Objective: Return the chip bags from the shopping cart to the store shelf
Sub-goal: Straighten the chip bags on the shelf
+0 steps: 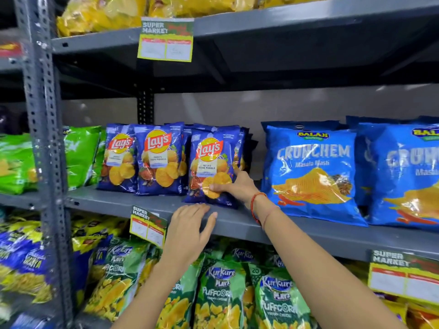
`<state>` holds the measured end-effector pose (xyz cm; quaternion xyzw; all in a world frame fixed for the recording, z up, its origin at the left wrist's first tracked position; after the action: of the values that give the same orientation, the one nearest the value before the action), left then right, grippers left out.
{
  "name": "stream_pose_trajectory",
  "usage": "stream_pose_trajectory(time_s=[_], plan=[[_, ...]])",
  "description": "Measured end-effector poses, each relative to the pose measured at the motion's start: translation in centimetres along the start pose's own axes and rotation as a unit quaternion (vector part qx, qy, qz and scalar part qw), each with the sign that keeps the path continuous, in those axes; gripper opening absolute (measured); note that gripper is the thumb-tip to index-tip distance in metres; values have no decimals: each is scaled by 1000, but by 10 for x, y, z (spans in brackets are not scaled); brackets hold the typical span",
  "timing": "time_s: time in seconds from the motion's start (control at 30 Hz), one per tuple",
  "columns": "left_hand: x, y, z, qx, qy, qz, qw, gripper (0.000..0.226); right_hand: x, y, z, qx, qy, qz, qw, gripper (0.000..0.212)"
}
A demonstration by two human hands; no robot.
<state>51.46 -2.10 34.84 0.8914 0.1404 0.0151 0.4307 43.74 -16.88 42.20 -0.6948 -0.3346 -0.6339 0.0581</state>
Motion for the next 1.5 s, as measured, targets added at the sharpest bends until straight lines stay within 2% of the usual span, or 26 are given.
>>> stream_pose_trajectory(time_s=[0.13,0.33,0.6,0.77,0.87,0.97,1.07,1.17,1.23,1.4,1.5], plan=[[-2,-1,0,-12,-8,-6,1000,43,2,0,10,-36,-5,-26,999,96],[-1,-2,2,-18,-9,-7,1000,43,0,-1,20,-58,-36,-57,996,76],[0,-4,5,-17,-15,-13,1000,49,2,-10,17,-63,-69,-60,994,82],[0,-4,6,-21,-21,-10,1000,59,16,-29,1,-95,-105,-126,982,86],[-3,-1,5,-37,-43,-31,998,51,31,-48,-19,-113,-109,-187,970,73],[-21,13,1,-60,-115,-42,991,42,43,-68,-55,-183,-103,-251,945,60],[-52,37,-1,-62,-215,-33,974,42,47,-79,-105,-294,-118,-284,905,54],[-87,68,4,-40,-291,-18,956,53,41,-79,-153,-399,-120,-244,876,59],[-109,90,11,5,-342,-37,939,65,32,-75,-177,-421,-104,-190,881,66],[-138,137,38,120,-384,-140,905,80,9,-58,-201,-353,15,-56,934,84],[-145,151,51,174,-432,-173,868,87,5,-49,-205,-307,120,1,944,90]])
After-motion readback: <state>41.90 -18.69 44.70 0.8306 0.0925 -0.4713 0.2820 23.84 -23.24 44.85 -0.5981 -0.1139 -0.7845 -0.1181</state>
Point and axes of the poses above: each hand's wrist, its own y-axis towards the middle knuckle, its own z-axis out of the palm, x = y × z, the point moved 1 cm from there along y, towards the middle knuckle, and after that the axes turned 14 degrees about y, right-handed, at the moved point
